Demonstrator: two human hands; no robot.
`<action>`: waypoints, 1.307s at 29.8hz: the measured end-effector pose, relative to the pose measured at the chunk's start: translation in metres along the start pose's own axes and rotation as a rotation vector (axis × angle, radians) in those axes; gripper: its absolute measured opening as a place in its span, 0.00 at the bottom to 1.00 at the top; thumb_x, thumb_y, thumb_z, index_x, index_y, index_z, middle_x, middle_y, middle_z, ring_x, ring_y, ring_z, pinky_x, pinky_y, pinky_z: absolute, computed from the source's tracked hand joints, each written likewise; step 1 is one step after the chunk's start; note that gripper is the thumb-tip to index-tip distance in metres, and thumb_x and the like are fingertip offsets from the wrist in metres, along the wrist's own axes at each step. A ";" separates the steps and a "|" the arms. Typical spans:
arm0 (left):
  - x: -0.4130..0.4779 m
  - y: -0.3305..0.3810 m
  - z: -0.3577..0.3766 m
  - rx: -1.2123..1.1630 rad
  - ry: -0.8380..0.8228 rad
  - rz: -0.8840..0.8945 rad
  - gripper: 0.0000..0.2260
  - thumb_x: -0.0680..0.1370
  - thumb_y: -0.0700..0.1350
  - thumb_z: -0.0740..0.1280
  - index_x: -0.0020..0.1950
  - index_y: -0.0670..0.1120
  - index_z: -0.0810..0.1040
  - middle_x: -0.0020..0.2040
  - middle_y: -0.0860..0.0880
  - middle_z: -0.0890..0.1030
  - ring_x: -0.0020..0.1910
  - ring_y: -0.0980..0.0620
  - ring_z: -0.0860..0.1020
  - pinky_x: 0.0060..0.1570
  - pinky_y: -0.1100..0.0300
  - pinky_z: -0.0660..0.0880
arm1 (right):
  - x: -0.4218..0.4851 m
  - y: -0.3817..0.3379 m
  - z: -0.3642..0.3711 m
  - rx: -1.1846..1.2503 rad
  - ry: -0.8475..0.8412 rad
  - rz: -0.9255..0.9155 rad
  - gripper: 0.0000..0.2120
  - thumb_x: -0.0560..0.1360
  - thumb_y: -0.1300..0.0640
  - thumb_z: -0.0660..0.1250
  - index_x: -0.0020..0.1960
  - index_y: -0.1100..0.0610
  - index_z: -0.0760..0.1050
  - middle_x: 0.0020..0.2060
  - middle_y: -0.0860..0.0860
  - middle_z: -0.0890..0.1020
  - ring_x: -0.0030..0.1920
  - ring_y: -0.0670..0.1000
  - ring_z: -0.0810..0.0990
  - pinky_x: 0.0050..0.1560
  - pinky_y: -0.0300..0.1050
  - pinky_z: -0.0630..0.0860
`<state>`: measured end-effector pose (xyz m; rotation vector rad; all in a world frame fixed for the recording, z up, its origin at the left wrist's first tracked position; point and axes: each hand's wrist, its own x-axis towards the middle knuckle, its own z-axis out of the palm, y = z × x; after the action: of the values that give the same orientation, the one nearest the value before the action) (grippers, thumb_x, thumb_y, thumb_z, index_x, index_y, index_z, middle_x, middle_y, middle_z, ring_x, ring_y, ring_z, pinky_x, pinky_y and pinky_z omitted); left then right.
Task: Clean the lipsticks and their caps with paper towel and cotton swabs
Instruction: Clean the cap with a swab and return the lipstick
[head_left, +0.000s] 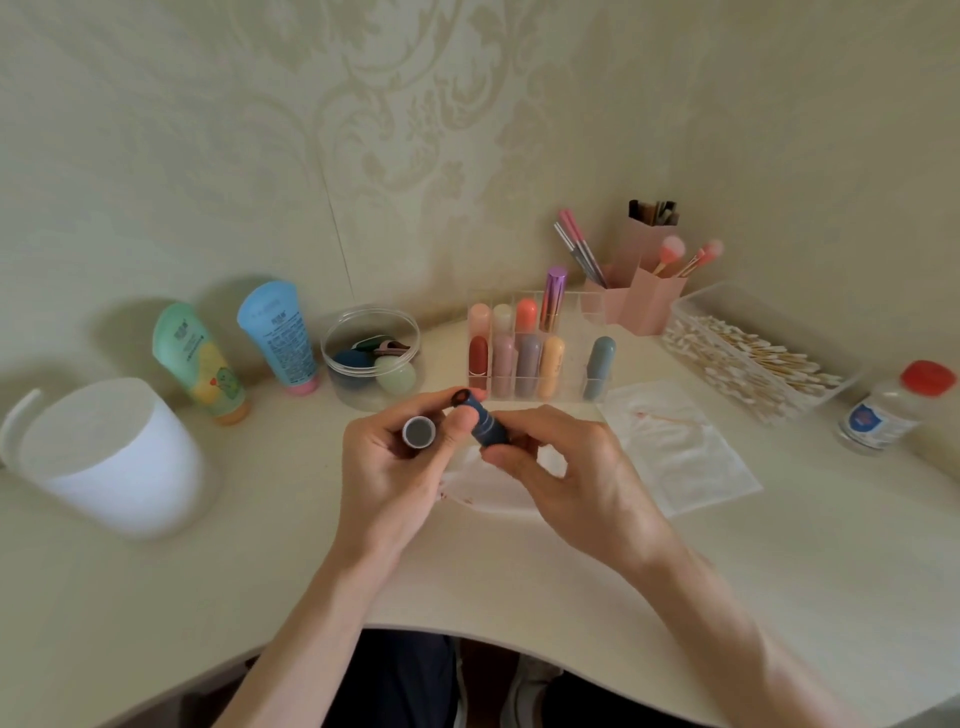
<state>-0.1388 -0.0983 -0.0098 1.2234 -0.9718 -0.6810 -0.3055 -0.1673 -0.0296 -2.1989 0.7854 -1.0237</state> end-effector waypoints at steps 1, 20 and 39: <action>0.000 -0.002 -0.001 0.007 0.033 0.008 0.07 0.72 0.52 0.75 0.47 0.55 0.89 0.37 0.44 0.85 0.40 0.56 0.81 0.31 0.48 0.79 | 0.000 -0.002 0.001 -0.014 0.021 -0.014 0.05 0.79 0.57 0.75 0.55 0.55 0.84 0.39 0.48 0.82 0.41 0.51 0.79 0.45 0.51 0.76; 0.008 -0.013 -0.002 -0.060 -0.155 0.074 0.17 0.82 0.41 0.67 0.71 0.47 0.73 0.52 0.49 0.78 0.38 0.49 0.78 0.44 0.58 0.78 | 0.004 0.008 -0.014 -0.230 0.233 -0.110 0.14 0.79 0.62 0.74 0.65 0.58 0.83 0.52 0.49 0.83 0.46 0.45 0.79 0.49 0.42 0.78; 0.026 0.001 0.024 0.236 -0.056 0.215 0.17 0.71 0.50 0.78 0.58 0.47 0.84 0.41 0.53 0.86 0.33 0.50 0.83 0.38 0.61 0.78 | 0.003 0.015 -0.018 -0.244 0.291 -0.108 0.11 0.81 0.59 0.73 0.62 0.60 0.83 0.47 0.51 0.82 0.42 0.50 0.78 0.43 0.43 0.76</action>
<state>-0.1485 -0.1317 -0.0009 1.2865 -1.2370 -0.4411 -0.3222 -0.1844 -0.0293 -2.3470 0.9720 -1.3885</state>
